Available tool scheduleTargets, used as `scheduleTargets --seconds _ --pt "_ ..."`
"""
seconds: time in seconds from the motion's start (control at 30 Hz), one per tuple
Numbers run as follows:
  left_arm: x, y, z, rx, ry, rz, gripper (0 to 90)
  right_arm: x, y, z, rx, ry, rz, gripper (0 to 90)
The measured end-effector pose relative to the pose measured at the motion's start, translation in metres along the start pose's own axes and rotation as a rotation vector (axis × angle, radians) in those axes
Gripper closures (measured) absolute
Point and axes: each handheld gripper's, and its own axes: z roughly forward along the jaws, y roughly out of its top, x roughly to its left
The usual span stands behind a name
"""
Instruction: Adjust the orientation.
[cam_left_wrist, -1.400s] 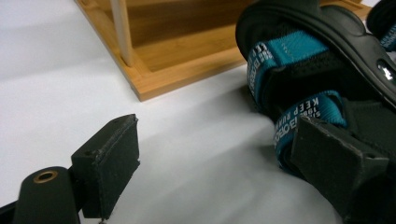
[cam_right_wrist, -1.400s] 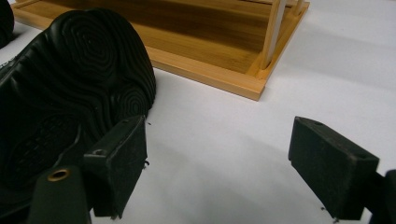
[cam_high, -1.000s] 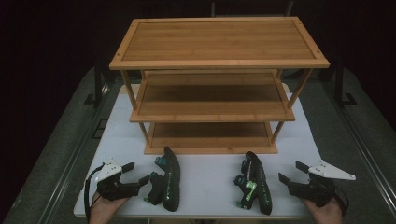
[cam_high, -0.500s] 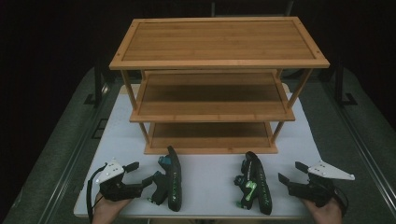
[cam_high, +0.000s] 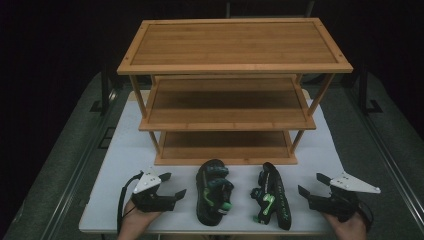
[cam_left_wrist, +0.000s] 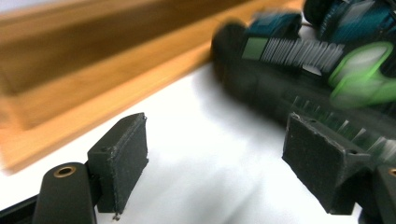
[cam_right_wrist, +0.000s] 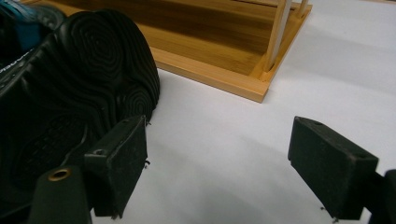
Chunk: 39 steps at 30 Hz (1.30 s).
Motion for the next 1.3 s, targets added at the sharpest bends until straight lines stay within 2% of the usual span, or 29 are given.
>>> scheduleTargets --seconds 0.1,0.17,0.27,0.53,0.8,0.87,1.0,1.2,1.3 --pt "-0.005 0.002 0.002 -0.002 -0.001 0.024 21.4 0.0 0.0 0.0 -0.005 0.001 0.0 19.1" --pt "-0.008 0.005 0.001 -0.02 0.0 0.033 22.1 0.0 0.0 0.0 0.0 0.001 0.002 19.0" --pt "-0.007 0.006 0.0 -0.031 -0.018 0.023 22.2 0.001 0.0 0.0 -0.001 0.002 -0.003 19.1" --pt "-0.013 0.015 0.002 -0.063 -0.051 0.035 23.0 0.001 0.001 0.0 -0.002 -0.001 -0.001 19.1" --pt "-0.018 0.023 0.008 -0.092 -0.084 0.022 24.4 0.0 0.001 -0.001 -0.005 0.0 0.0 19.1" --pt "-0.019 0.027 0.008 -0.122 -0.09 0.012 28.6 0.0 0.001 -0.001 -0.007 0.001 0.001 19.1" --pt "-0.019 0.035 0.01 -0.145 -0.113 0.003 31.7 0.0 0.001 -0.001 -0.008 0.003 0.003 19.1" --pt "-0.027 0.036 0.021 -0.116 -0.147 0.038 41.5 0.004 0.003 -0.002 -0.02 0.012 0.004 19.1" --pt "-0.031 0.033 0.025 -0.091 -0.131 0.063 44.3 0.008 0.005 -0.004 -0.036 0.033 -0.011 23.9"
